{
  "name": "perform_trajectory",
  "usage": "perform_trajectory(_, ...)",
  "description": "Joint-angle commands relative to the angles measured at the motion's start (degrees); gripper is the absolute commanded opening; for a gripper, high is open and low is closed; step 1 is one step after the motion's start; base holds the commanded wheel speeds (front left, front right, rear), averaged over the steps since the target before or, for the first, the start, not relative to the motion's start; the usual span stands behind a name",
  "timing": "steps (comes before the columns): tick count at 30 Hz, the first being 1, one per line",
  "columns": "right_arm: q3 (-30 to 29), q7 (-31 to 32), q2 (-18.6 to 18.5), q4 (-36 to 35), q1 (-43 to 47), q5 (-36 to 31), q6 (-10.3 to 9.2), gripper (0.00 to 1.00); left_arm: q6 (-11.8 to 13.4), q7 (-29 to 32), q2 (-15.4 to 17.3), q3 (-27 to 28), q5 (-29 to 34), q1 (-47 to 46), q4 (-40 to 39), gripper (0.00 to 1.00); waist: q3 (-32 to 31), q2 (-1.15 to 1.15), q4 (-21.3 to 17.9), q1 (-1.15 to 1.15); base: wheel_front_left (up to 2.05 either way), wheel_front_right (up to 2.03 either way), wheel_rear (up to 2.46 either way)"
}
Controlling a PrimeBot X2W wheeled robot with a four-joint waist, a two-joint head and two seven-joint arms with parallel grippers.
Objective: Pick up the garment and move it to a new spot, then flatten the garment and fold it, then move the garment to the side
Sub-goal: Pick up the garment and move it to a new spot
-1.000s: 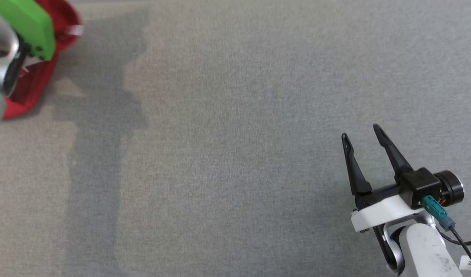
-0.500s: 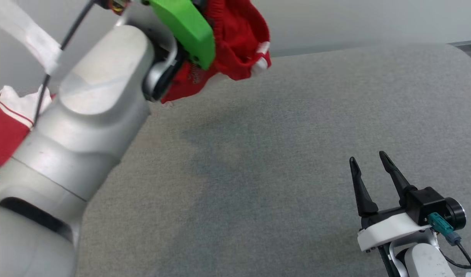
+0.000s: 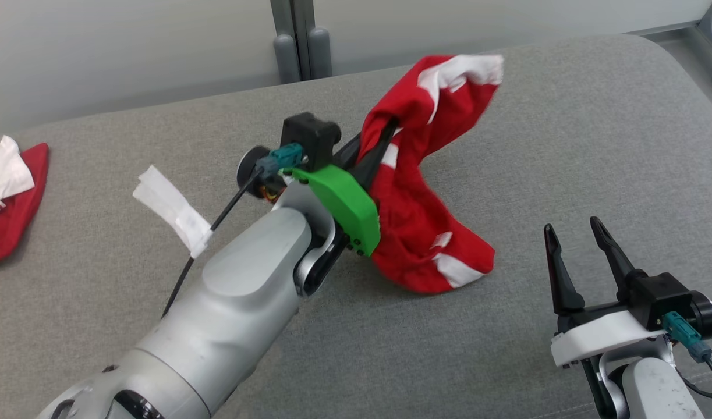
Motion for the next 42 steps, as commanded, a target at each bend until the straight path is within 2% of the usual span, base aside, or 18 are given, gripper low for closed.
perform_trajectory(1, -0.15, -0.02, -0.18, -0.13, -0.71, 0.25, -0.08, 1.00, 0.54, -0.37, 0.30, 0.13, 0.52, 1.74, 1.76, 0.00, 1.79, 0.00, -0.05, 0.01, 0.00, 0.00, 0.00)
perform_trajectory(7, -0.24, -0.02, -0.19, -0.23, -2.00, 0.04, -0.08, 1.00, 1.56, -0.56, 1.30, 2.07, 3.84, 6.76, 8.76, 0.00, 4.67, 0.00, 0.43, 0.01, 0.00, 0.00, 0.00)
perform_trajectory(11, -0.08, -0.02, -0.19, -0.10, -2.61, -0.37, -0.08, 1.00, 1.79, -0.57, 1.82, 5.80, 6.26, 8.58, 9.85, 0.12, 5.76, 0.00, 0.98, 0.01, 0.00, 0.00, 0.00)
perform_trajectory(12, -0.01, -0.02, -0.19, -0.02, -2.65, -0.52, -0.08, 1.00, 1.89, -0.56, 1.95, 7.00, 6.85, 9.09, 9.87, 0.26, 5.91, 0.00, 1.10, 0.01, 0.00, 0.00, 0.00)
perform_trajectory(13, 0.02, -0.02, -0.20, 0.03, -2.73, -0.66, -0.08, 1.00, 2.08, -0.54, 2.15, 7.91, 7.58, 9.43, 9.76, 0.35, 6.02, 0.00, 1.20, 0.01, 0.00, 0.00, 0.00)
perform_trajectory(14, 0.09, -0.02, -0.20, 0.04, -2.89, -0.82, -0.08, 1.00, 2.16, -0.53, 2.40, 8.74, 8.81, 9.78, 9.53, 0.71, 6.10, 0.00, 1.31, 0.01, 0.00, 0.00, 0.00)
perform_trajectory(15, 0.14, -0.02, -0.19, 0.10, -3.01, -0.91, -0.08, 1.00, 2.28, -0.53, 2.53, 9.38, 10.01, 10.06, 9.23, 0.99, 6.13, 0.00, 1.40, 0.01, 0.00, 0.00, 0.00)
perform_trajectory(20, 0.49, -0.02, -0.20, 0.30, -2.91, -1.99, -0.08, 1.00, 2.23, -0.53, 2.95, 15.10, 14.34, 12.87, 6.25, 1.00, 5.32, 0.00, 2.09, 0.01, 0.00, 0.00, 0.00)
perform_trajectory(29, 0.35, -0.02, -0.21, 1.34, -1.24, -4.16, -0.08, 1.00, 1.50, -0.47, 4.58, 25.97, 25.02, 23.02, -5.06, 1.00, 0.47, 0.00, 3.44, 0.01, 0.00, 0.00, 0.00)
perform_trajectory(42, 0.00, -0.02, -0.20, 2.04, 2.90, -4.16, -0.08, 1.00, 0.40, -0.47, 2.56, 39.81, 32.49, 41.69, -17.91, 1.00, -6.90, 0.00, 5.93, 0.01, 0.00, 0.00, 0.00)
